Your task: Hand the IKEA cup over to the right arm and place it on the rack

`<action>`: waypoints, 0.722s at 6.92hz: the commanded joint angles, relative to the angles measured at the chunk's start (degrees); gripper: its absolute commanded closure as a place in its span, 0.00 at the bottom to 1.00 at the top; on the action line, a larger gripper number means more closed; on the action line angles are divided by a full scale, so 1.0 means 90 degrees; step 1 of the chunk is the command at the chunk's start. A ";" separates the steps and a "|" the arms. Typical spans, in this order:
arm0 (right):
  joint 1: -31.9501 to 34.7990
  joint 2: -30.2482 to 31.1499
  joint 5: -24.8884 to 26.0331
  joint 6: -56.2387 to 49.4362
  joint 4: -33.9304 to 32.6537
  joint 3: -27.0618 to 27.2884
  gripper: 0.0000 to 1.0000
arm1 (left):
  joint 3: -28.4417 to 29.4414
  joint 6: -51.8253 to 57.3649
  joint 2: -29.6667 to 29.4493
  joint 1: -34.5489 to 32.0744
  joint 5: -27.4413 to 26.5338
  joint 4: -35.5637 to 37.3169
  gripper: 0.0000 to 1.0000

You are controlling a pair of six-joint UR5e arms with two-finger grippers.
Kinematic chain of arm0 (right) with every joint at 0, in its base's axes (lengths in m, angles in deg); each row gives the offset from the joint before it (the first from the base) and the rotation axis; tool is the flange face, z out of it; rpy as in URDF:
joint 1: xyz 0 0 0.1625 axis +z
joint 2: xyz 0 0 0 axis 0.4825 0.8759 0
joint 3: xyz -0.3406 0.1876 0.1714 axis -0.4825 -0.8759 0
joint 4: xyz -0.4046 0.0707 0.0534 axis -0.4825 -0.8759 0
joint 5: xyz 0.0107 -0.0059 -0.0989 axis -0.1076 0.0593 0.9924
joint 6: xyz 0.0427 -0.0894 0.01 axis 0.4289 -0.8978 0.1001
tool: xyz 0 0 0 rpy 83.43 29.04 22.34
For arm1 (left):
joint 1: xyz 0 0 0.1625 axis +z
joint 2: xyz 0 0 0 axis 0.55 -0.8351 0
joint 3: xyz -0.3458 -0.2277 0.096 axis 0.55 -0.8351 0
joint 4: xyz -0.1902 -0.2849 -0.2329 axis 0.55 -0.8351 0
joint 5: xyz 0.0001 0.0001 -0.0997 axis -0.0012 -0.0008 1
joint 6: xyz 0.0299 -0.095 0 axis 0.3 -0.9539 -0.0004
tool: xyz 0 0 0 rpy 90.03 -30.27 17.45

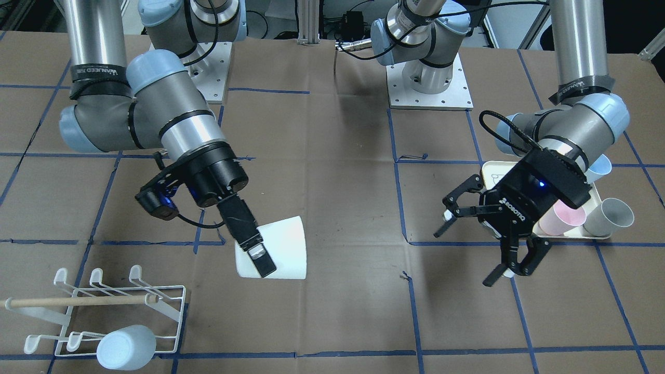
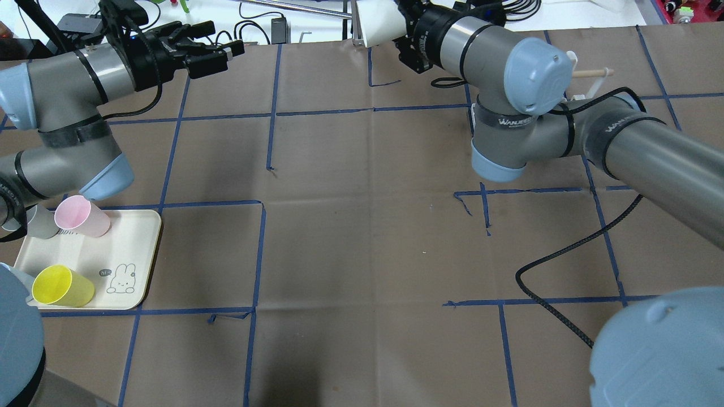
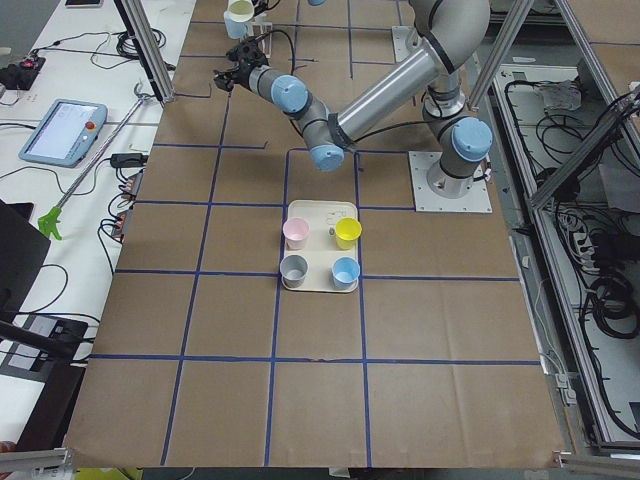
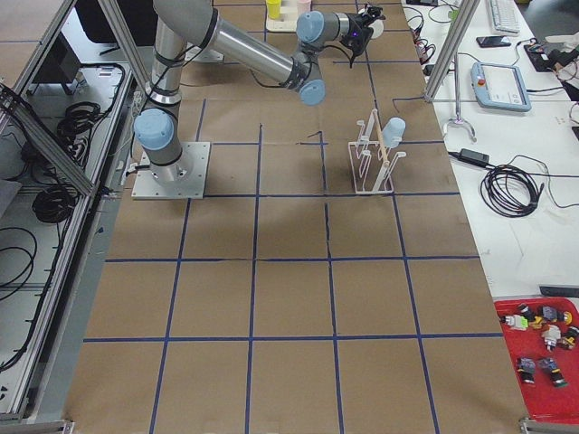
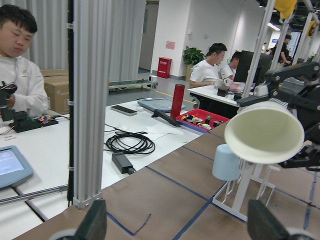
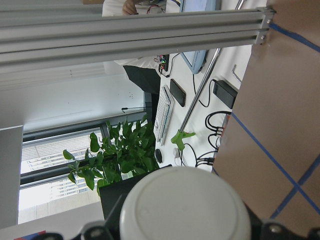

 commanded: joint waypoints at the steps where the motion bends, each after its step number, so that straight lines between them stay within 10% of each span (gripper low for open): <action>1: -0.0878 0.0179 -0.0172 -0.2269 0.0017 -0.0028 0.58 | 0.0588 -0.0849 -0.0084 -0.0285 -0.1549 -0.0509 0.01; 5: -0.2109 0.0200 -0.0719 -0.7633 0.0250 -0.0067 0.58 | 0.1339 -0.1512 0.0334 -0.1251 -0.4701 -0.3970 0.00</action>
